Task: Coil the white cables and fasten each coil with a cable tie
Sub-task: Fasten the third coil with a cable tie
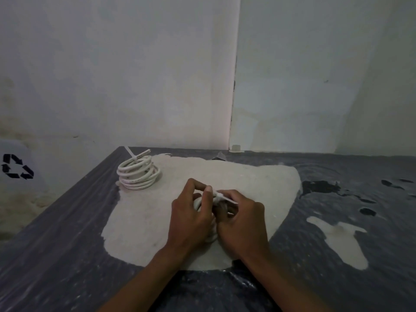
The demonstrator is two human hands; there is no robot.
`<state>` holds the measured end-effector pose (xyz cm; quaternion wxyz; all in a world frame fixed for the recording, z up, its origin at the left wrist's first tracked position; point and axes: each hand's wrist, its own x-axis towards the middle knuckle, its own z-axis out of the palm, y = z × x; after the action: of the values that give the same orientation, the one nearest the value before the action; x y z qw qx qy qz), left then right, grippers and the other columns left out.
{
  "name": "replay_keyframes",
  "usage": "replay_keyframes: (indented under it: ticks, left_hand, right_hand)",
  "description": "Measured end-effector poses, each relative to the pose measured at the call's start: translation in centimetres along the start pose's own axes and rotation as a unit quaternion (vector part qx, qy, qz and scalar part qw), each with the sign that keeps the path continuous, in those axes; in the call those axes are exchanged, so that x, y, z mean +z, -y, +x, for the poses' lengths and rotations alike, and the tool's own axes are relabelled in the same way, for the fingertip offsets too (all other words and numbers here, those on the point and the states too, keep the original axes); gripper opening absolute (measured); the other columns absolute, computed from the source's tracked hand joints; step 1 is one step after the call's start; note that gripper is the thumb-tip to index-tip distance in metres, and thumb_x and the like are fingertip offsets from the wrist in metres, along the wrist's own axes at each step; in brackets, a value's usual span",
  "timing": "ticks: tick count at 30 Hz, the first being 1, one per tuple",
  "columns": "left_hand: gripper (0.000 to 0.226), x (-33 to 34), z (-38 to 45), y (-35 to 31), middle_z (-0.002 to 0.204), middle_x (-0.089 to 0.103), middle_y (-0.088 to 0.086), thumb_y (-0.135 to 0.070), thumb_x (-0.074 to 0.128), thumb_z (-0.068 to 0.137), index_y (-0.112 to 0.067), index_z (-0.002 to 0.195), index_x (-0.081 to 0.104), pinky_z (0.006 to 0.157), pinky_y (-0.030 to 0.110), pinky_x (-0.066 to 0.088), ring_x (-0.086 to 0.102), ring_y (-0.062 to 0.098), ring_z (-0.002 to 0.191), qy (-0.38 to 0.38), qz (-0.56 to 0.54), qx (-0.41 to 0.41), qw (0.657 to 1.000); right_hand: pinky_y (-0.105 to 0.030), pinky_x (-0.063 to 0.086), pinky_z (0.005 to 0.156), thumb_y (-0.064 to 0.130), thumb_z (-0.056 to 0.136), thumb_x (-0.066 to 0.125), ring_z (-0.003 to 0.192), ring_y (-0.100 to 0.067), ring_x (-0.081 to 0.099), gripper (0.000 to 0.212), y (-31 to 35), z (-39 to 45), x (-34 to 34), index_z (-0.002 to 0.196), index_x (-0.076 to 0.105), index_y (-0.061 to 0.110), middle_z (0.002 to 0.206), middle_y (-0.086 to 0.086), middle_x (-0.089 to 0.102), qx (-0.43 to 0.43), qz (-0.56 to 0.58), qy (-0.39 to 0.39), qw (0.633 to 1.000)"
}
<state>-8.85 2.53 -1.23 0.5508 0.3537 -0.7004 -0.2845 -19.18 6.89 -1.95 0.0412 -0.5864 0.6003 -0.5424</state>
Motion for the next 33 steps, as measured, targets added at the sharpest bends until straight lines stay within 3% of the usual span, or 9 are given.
replay_keyframes:
  ticks: [4,8,10,14,17,21,25,29,33]
  left_hand:
    - [0.012,-0.1,-0.1,0.1,0.084,0.069,-0.010,-0.028,0.048,0.096,-0.019,0.093,0.055,0.067,0.004,0.045,0.066,-0.001,0.078,0.004,-0.002,-0.031,1.000]
    - [0.013,-0.2,0.1,-0.2,0.078,0.068,-0.009,-0.029,0.051,0.095,-0.022,0.087,0.058,0.067,0.006,0.046,0.065,0.001,0.075,0.013,0.010,-0.033,0.999]
    - [0.018,-0.3,0.3,-0.1,0.076,0.068,-0.008,-0.029,0.051,0.095,-0.018,0.085,0.061,0.068,0.007,0.046,0.065,0.003,0.074,0.010,0.019,-0.029,0.999]
    - [0.024,-0.7,0.4,0.4,0.068,0.067,-0.005,-0.034,0.053,0.094,-0.020,0.078,0.062,0.061,0.018,0.050,0.063,0.008,0.064,0.030,0.029,-0.032,0.999]
    - [0.028,-1.0,0.4,0.4,0.064,0.065,-0.007,-0.036,0.051,0.094,-0.021,0.074,0.063,0.063,0.020,0.047,0.061,0.005,0.061,0.025,0.024,-0.046,0.998]
    - [0.033,-1.1,0.6,0.6,0.067,0.066,-0.007,-0.034,0.049,0.096,-0.020,0.071,0.065,0.076,0.032,0.049,0.062,0.009,0.068,0.004,-0.009,-0.070,0.997]
    - [0.037,-1.3,0.8,0.6,0.064,0.065,-0.007,-0.032,0.049,0.096,-0.015,0.069,0.066,0.062,0.030,0.041,0.058,0.004,0.060,-0.008,-0.049,-0.071,0.996]
    - [0.035,-1.2,1.0,0.7,0.068,0.068,-0.006,-0.030,0.048,0.097,-0.016,0.070,0.067,0.067,0.033,0.044,0.061,0.005,0.064,-0.004,-0.058,-0.077,0.995]
    - [0.036,-0.9,0.7,0.7,0.061,0.061,-0.013,-0.031,0.048,0.097,-0.021,0.066,0.060,0.076,0.033,0.046,0.057,0.005,0.063,0.017,-0.040,-0.040,0.998]
  right_hand:
    - [-0.031,0.056,0.089,0.025,0.090,0.066,0.101,-0.011,0.065,0.033,-0.3,-0.5,0.1,0.123,0.064,0.021,0.113,0.004,0.071,0.024,-0.012,0.021,0.999]
    - [-0.019,0.053,0.091,0.010,0.088,0.067,0.101,-0.006,0.067,0.037,0.2,-0.4,-0.2,0.124,0.064,0.018,0.115,0.003,0.071,-0.002,0.008,0.021,1.000]
    - [-0.021,0.053,0.093,0.003,0.086,0.067,0.105,-0.006,0.065,0.044,0.3,-0.2,-0.4,0.126,0.063,0.019,0.117,0.004,0.070,-0.008,0.015,0.026,1.000]
    - [-0.013,0.050,0.091,-0.005,0.084,0.065,0.107,0.002,0.062,0.047,0.0,-0.4,-0.7,0.125,0.064,0.018,0.117,0.005,0.070,-0.017,0.060,0.028,0.998]
    - [-0.011,0.050,0.087,0.000,0.086,0.066,0.105,0.008,0.061,0.043,0.2,-0.4,-0.6,0.125,0.063,0.018,0.117,0.006,0.070,-0.033,0.090,0.038,0.995]
    - [-0.017,0.054,0.086,0.027,0.090,0.067,0.104,0.003,0.065,0.042,0.5,0.2,-0.9,0.130,0.061,0.016,0.120,0.007,0.068,-0.065,0.093,0.062,0.992]
    - [-0.021,0.055,0.088,0.026,0.094,0.061,0.103,-0.001,0.067,0.030,0.5,1.1,-1.2,0.121,0.068,0.013,0.117,0.003,0.069,-0.144,0.052,0.029,0.988]
    - [-0.019,0.051,0.094,0.027,0.092,0.057,0.105,-0.007,0.066,0.028,0.4,1.4,-1.3,0.106,0.073,0.010,0.114,-0.005,0.071,-0.228,-0.033,-0.026,0.973]
    - [-0.018,0.053,0.082,0.013,0.090,0.062,0.083,-0.011,0.066,0.012,0.5,1.2,-1.4,0.093,0.071,0.006,0.089,-0.005,0.072,-0.277,-0.054,0.003,0.959]
